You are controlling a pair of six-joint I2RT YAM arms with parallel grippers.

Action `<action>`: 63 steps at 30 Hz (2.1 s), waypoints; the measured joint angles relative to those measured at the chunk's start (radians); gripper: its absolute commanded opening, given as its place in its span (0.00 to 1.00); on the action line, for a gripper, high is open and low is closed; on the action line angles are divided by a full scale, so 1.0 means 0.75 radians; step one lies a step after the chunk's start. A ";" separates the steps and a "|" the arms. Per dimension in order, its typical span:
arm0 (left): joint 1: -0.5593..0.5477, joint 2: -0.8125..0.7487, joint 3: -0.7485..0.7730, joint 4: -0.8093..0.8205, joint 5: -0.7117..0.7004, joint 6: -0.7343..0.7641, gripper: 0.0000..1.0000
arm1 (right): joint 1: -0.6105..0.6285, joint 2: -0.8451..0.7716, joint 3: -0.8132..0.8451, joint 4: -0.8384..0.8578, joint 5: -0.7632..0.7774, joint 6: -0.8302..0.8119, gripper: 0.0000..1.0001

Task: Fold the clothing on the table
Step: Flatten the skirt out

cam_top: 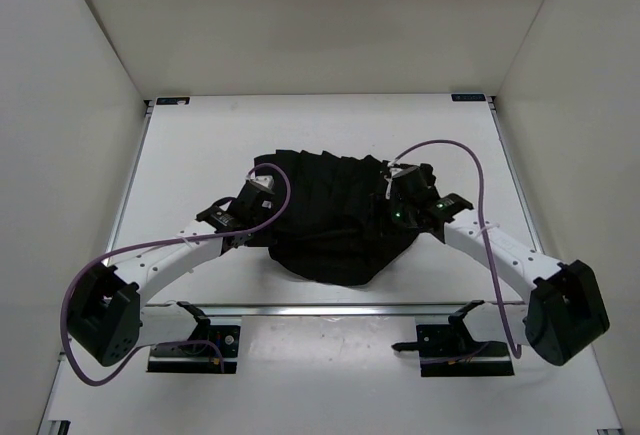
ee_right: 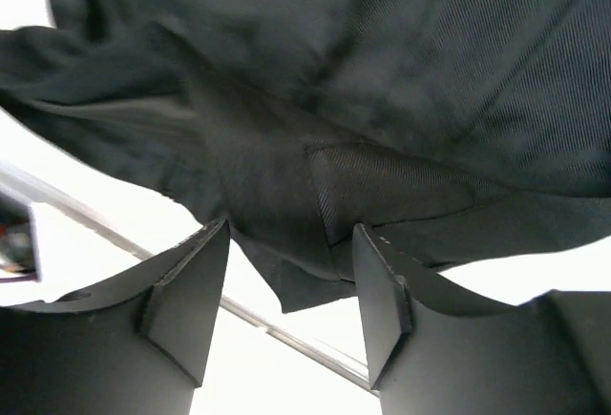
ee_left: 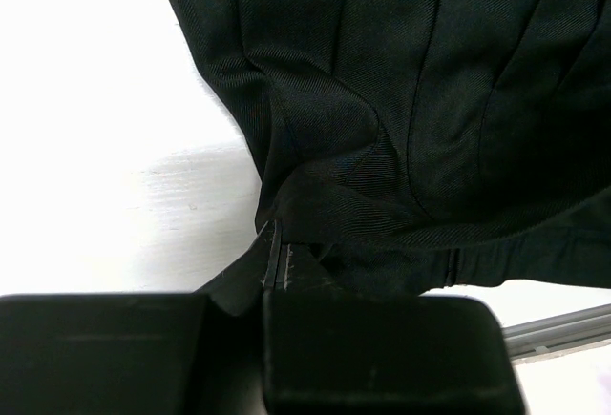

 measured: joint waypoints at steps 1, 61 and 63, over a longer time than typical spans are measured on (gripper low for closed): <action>0.000 0.000 0.000 0.001 0.000 0.000 0.00 | 0.023 0.025 0.009 -0.023 0.039 0.000 0.47; 0.096 -0.145 -0.043 0.031 0.047 0.019 0.00 | -0.019 -0.092 -0.010 -0.091 0.584 0.253 0.00; 0.100 -0.145 -0.043 0.040 0.055 0.026 0.00 | -0.036 -0.100 -0.012 -0.065 0.558 0.220 0.00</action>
